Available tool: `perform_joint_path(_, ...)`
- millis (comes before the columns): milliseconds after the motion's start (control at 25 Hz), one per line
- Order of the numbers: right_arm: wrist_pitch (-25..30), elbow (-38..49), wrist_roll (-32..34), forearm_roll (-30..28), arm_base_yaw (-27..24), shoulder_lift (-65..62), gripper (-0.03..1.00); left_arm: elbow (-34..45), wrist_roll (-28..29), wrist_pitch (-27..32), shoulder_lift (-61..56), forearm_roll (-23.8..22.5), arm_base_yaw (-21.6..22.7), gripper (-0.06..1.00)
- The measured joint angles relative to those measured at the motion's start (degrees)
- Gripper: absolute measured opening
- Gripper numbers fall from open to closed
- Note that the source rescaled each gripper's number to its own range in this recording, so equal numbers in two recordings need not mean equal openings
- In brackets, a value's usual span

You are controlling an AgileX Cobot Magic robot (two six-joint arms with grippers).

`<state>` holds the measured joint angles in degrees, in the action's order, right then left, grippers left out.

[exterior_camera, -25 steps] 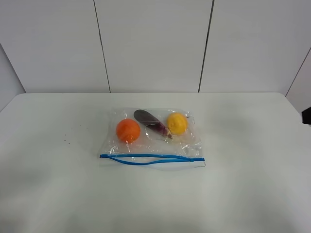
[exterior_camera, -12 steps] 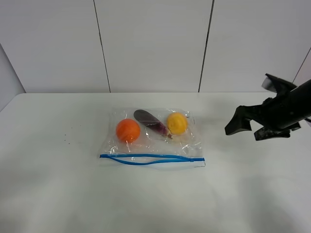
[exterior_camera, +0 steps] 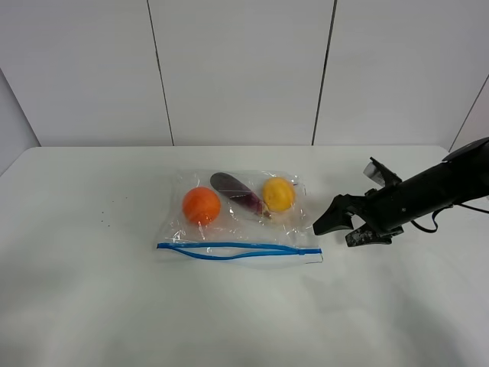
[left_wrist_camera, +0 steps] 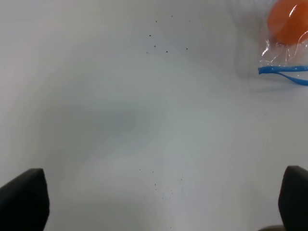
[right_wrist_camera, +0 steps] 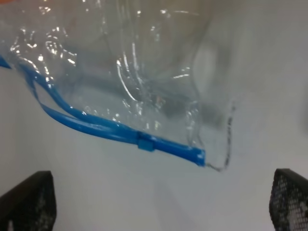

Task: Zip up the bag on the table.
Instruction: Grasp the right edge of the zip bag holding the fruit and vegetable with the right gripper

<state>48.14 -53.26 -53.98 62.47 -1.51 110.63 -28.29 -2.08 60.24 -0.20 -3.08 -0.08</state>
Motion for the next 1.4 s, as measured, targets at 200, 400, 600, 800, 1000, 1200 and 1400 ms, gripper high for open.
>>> perform_joint_path(200,3.12,-0.28,-7.74,6.74,0.00,5.28,1.00,0.00,0.00,0.00,0.00,0.00,0.00,1.00)
perform_joint_path(400,6.17,-3.33,-10.20,9.30,0.00,8.06,1.00,0.00,0.00,0.00,0.00,0.00,0.00,1.00)
perform_joint_path(600,8.20,-7.45,-10.21,9.84,0.00,10.85,1.00,0.00,0.00,0.00,0.00,0.00,0.00,1.00)
perform_joint_path(800,9.52,-8.60,-10.43,9.76,0.00,13.00,1.00,0.00,0.00,0.00,0.00,0.00,0.00,1.00)
perform_joint_path(1000,11.36,-8.72,-11.84,10.81,0.00,14.77,1.00,0.00,0.00,0.00,0.00,0.00,0.00,1.00)
perform_joint_path(1200,12.47,-8.72,-13.62,12.72,0.00,16.34,1.00,0.00,0.00,0.00,0.00,0.00,0.00,1.00)
perform_joint_path(1400,13.05,-8.72,-14.74,14.10,0.00,16.52,1.00,0.00,0.00,0.00,0.00,0.00,0.00,1.00)
